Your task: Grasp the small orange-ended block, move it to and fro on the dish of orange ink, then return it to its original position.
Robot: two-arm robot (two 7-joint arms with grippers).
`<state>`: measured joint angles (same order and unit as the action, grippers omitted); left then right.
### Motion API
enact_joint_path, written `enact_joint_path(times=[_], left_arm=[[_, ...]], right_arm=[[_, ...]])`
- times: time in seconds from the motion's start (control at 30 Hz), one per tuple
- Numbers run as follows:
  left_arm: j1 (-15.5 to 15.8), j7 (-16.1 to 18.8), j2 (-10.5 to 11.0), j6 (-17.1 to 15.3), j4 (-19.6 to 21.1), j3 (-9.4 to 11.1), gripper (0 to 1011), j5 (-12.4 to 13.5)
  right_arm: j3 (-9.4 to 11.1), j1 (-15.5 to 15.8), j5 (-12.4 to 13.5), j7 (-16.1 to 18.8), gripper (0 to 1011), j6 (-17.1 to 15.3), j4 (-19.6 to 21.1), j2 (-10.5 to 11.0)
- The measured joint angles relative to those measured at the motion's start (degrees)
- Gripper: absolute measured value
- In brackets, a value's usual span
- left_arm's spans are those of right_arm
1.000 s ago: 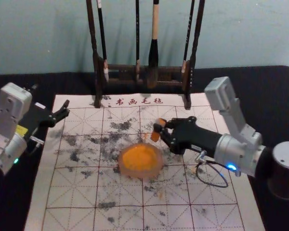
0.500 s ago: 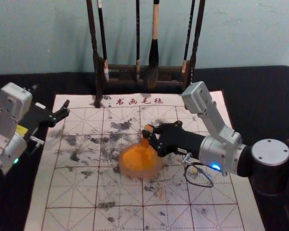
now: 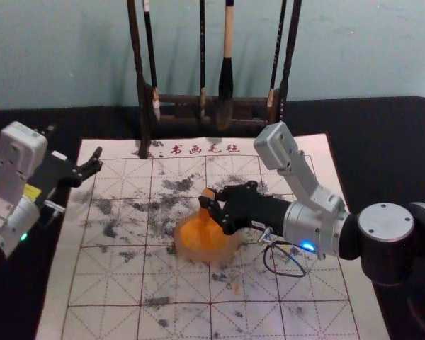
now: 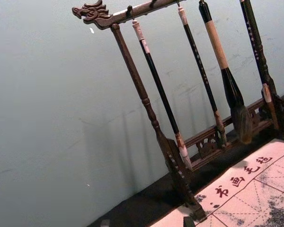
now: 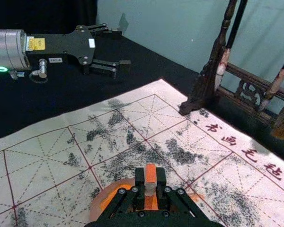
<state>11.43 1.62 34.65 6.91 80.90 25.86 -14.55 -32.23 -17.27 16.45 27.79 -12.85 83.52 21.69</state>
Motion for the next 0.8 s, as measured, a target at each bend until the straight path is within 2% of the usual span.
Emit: enact_joint_path(times=[0.27,0.8], left_arm=[[0.0,0.0,0.0,0.0,0.0,0.0,1001,0.0],[0.0,0.0,0.0,0.0,0.0,0.0,1001,0.0]], right_arm=[[-0.6,-0.2,-0.7,0.1,127,-0.3,-0.4,0.0],[-0.4,-0.4,-1.4,-0.4,127,-0.7,-1.0,-0.6]])
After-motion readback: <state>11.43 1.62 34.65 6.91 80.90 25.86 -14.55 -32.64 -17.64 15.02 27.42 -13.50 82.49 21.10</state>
